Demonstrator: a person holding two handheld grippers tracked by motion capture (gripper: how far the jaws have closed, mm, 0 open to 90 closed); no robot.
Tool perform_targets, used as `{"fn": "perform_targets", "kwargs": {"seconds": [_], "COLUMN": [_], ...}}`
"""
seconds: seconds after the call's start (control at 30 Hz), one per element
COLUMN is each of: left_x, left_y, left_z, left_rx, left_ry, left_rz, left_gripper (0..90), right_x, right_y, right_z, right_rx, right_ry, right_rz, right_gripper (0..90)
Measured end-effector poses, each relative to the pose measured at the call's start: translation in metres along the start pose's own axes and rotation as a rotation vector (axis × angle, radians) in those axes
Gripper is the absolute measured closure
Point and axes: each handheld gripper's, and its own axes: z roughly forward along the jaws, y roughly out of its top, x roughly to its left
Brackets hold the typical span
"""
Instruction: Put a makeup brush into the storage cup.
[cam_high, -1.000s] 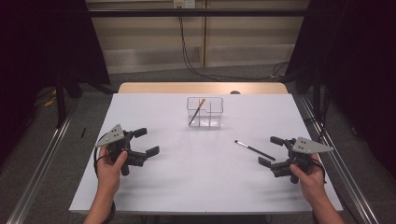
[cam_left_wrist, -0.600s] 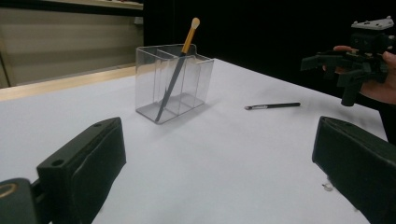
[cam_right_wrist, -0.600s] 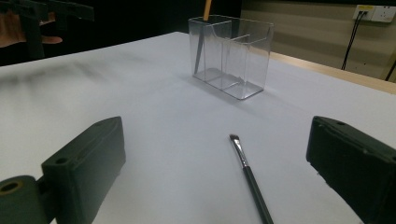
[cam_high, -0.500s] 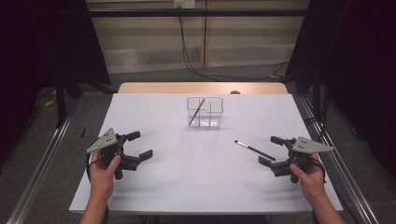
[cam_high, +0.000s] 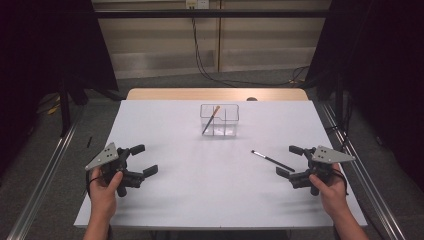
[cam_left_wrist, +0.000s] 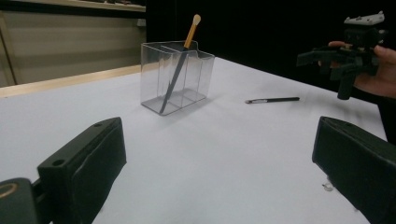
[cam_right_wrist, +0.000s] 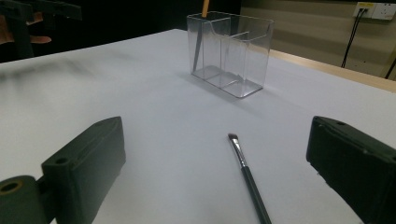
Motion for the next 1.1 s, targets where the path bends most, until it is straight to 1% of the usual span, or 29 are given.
{"fn": "perform_targets", "kwargs": {"seconds": [0.1, 0.17, 0.2, 0.3, 0.43, 0.5, 0.53, 0.6, 0.7, 0.97, 1.03, 1.1], "left_x": [-0.001, -0.001, -0.001, -0.001, -0.001, -0.002, -0.002, -0.002, -0.002, -0.005, -0.005, -0.006], "left_y": [-0.001, -0.001, -0.001, -0.002, -0.002, -0.003, -0.004, -0.003, -0.003, -0.008, -0.009, -0.009], "left_z": [-0.001, -0.001, 0.000, 0.001, 0.000, 0.000, 0.000, -0.001, -0.004, -0.005, -0.004, -0.003], "left_rx": [-0.004, 0.005, 0.001, 0.004, 0.010, 0.007, 0.012, 0.014, -0.002, 0.014, 0.019, 0.034], "left_ry": [-0.005, -0.002, -0.009, -0.011, -0.011, -0.009, -0.008, -0.004, 0.002, 0.003, -0.006, -0.003], "left_rz": [0.004, 0.010, 0.008, 0.007, 0.010, 0.002, 0.002, 0.006, 0.000, -0.013, -0.012, -0.001], "left_gripper": [2.7, 2.7, 2.7, 2.6, 2.6, 2.6, 2.6, 2.6, 2.6, 2.6, 2.6, 2.6], "right_x": [0.000, 0.000, 0.000, -0.001, -0.003, -0.004, -0.004, -0.005, -0.005, -0.008, -0.008, -0.008], "right_y": [0.000, 0.000, 0.000, 0.000, 0.001, 0.001, 0.001, 0.001, 0.002, 0.004, 0.005, 0.005], "right_z": [0.001, 0.000, 0.000, -0.001, -0.003, -0.004, -0.004, -0.003, -0.001, 0.004, 0.006, 0.008], "right_rx": [0.001, 0.003, 0.003, 0.002, 0.002, -0.002, -0.002, -0.001, 0.000, -0.006, -0.006, -0.007], "right_ry": [0.001, 0.001, 0.001, -0.006, -0.013, -0.014, -0.015, -0.013, -0.008, -0.003, -0.003, -0.003], "right_rz": [-0.006, -0.005, -0.006, -0.004, -0.008, -0.005, -0.006, -0.002, -0.010, -0.008, -0.008, -0.009], "right_gripper": [4.4, 4.4, 4.4, 4.4, 4.4, 4.4, 4.4, 4.4, 4.4, 4.4, 4.4, 4.3]}}
